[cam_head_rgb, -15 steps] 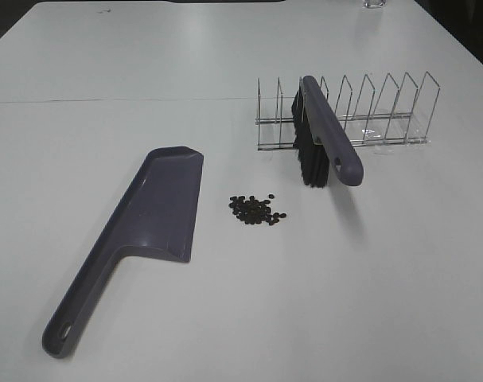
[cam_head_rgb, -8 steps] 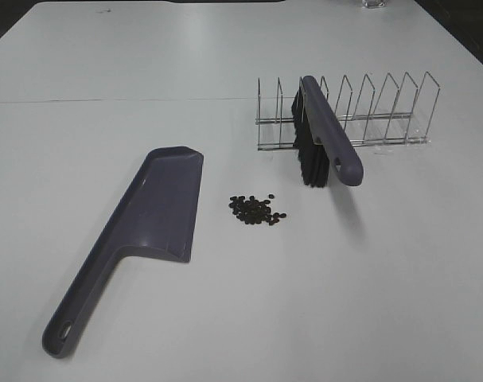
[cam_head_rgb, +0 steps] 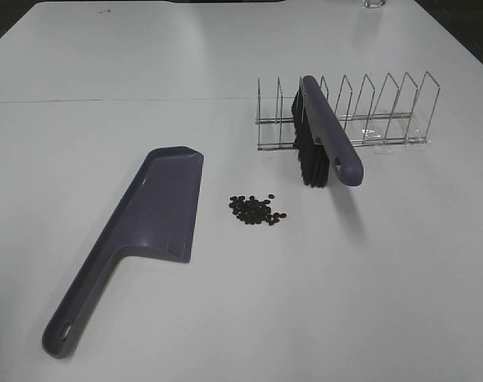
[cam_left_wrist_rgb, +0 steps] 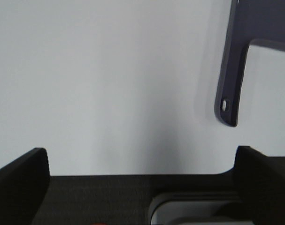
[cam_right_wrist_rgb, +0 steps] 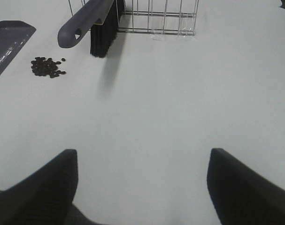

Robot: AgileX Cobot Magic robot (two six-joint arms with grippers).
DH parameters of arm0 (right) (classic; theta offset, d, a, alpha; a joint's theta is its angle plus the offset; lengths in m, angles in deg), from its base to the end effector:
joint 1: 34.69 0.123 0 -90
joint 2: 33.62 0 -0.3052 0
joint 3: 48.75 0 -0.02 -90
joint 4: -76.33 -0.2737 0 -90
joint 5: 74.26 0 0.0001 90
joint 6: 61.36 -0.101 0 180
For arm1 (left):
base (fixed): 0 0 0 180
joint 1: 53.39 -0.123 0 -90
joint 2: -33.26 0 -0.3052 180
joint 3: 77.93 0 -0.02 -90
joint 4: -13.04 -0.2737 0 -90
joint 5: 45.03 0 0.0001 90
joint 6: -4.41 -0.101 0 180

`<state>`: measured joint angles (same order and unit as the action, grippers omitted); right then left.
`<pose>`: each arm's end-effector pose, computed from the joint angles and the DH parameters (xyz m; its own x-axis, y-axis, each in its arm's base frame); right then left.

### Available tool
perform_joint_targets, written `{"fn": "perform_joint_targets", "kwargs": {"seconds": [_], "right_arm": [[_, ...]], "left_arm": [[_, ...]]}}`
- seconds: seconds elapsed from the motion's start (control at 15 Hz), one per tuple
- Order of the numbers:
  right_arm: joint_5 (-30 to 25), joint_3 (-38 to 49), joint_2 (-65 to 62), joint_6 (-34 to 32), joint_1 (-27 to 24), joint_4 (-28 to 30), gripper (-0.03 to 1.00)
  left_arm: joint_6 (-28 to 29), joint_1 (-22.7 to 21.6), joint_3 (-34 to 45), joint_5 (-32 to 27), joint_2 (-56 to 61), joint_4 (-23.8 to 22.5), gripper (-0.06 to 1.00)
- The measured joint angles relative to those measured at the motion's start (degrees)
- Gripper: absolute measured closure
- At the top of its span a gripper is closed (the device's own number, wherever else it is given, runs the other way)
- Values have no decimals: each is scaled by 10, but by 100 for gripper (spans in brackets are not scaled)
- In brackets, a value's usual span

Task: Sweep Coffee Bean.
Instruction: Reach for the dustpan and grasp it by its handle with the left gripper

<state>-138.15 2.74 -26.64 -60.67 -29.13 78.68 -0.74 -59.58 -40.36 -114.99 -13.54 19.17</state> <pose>0.0055 -0.0032 0.2662 -0.5302 -0.0818 -0.8439 -0.0819 0.9956 -0.0451 0.1056 0.0013 0.3017 -0.8974 -0.0442 -0.4390 -0.0163 0.9976 -0.0671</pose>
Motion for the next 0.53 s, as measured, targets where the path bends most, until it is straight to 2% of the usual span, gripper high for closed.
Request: {"fn": "perform_joint_targets", "kwargs": {"seconds": [0.2,0.33,0.4,0.47,0.53], "right_arm": [[0,0,0,0,0,0,29],[0,0,0,0,0,0,29],[0,0,0,0,0,0,29],[0,0,0,0,0,0,29],[0,0,0,0,0,0,29]], "left_arm": [[22,0,-18,2,-116,0,-3],[60,9,-33,32,-174,-12,-3],[111,73,-45,79,-208,-45,-3],[146,117,-56,99,-232,-55,-3],[159,133,-62,107,-244,-57,-3]]}}
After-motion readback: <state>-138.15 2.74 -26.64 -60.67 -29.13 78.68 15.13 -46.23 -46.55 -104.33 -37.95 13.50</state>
